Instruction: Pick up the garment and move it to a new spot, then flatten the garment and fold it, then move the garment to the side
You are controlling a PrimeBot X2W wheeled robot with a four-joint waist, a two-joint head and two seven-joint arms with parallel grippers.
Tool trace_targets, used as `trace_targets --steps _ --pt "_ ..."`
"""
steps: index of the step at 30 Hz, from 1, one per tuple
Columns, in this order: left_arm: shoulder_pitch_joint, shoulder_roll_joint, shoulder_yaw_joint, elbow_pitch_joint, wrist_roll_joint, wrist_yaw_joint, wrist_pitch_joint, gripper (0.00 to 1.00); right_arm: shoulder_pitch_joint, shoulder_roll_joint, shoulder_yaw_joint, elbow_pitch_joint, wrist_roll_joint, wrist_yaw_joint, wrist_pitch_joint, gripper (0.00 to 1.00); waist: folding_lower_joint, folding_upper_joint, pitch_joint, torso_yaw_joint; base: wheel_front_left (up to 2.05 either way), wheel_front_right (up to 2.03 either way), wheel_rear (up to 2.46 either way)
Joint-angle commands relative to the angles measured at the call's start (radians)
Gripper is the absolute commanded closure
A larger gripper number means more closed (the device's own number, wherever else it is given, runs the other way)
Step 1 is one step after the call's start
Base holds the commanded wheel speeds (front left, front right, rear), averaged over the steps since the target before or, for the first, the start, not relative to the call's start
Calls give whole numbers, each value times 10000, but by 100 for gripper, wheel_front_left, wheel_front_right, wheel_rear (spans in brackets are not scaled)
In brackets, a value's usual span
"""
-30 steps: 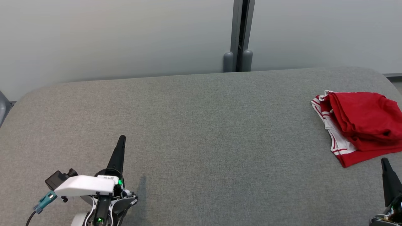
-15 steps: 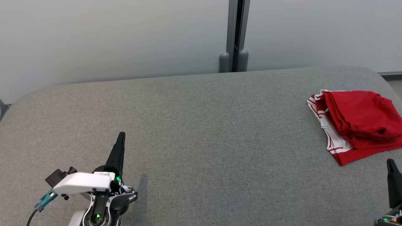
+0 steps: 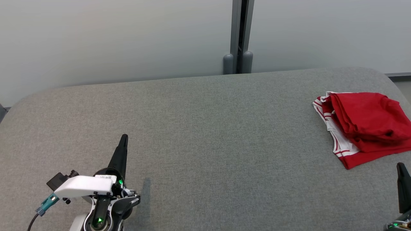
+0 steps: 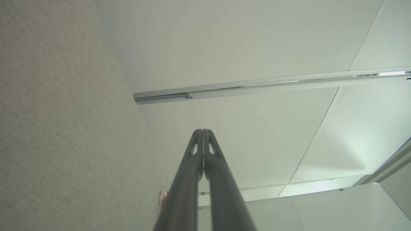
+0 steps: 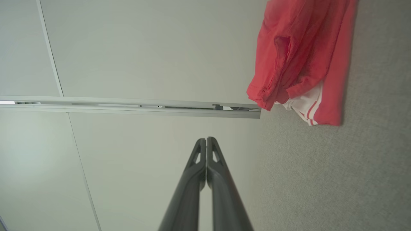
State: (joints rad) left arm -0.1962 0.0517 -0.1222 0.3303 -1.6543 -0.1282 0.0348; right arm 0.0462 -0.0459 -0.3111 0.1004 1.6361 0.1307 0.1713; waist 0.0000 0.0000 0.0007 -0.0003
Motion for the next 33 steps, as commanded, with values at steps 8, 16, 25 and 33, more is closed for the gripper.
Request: trace_targets --steps 8,16,25,33 --pt "-165 34 49 -6 46 -44 26 100 42 -90 -10 -56 41 0 25 100 0 0 0 0 0 0 0" --pt "-164 29 56 -7 57 -44 34 100 42 -89 -12 -56 42 0 24 100 0 0 0 0 0 0 0" --pt "-163 24 63 -7 69 -45 42 100 43 -90 -10 -54 43 0 23 100 0 0 0 0 0 0 0" --pt "-162 21 69 -7 76 -45 42 100 43 -91 -9 -55 44 0 22 100 0 0 0 0 0 0 0"
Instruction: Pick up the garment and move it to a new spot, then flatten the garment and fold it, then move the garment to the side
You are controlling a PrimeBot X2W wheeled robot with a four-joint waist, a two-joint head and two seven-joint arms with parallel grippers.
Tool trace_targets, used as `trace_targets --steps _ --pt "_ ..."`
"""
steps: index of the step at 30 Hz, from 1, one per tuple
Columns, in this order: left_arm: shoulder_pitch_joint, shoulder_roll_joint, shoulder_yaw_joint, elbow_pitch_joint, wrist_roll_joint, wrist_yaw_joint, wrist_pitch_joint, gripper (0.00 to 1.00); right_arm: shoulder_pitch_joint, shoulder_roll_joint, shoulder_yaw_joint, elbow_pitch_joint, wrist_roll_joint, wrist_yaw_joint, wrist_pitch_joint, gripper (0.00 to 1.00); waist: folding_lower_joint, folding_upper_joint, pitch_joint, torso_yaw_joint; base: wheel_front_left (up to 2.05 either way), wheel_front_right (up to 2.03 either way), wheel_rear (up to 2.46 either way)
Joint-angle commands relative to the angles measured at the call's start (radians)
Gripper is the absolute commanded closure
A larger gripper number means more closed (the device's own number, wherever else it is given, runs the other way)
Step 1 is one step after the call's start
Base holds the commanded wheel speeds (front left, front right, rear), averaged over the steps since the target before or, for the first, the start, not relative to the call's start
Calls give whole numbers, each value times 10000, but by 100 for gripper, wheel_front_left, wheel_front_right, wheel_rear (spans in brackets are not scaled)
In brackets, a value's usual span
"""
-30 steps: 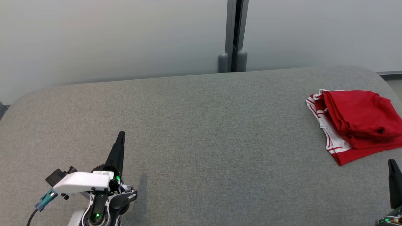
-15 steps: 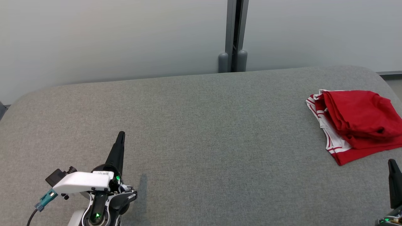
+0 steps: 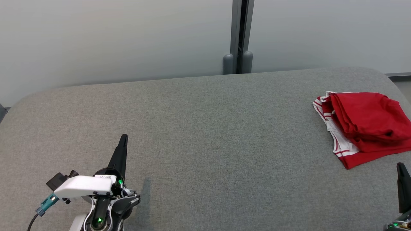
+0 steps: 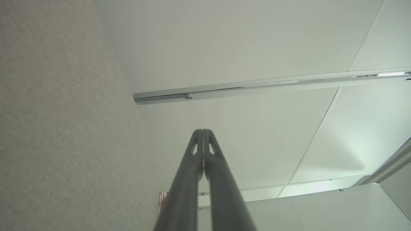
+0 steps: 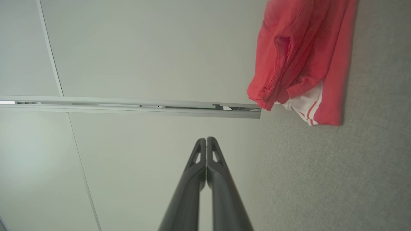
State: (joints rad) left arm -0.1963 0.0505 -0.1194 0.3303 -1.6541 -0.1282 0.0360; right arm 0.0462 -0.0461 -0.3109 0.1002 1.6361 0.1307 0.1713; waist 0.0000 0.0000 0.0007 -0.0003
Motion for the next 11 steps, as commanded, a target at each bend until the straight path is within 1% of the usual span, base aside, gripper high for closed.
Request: trace_targets --steps 1,11 --pt "-161 31 39 -8 74 -45 32 100 43 -90 -9 -53 44 0 22 100 0 0 0 0 0 0 0" --pt "-161 29 45 -8 82 -45 37 100 44 -89 -8 -53 45 0 20 100 0 0 0 0 0 0 0"
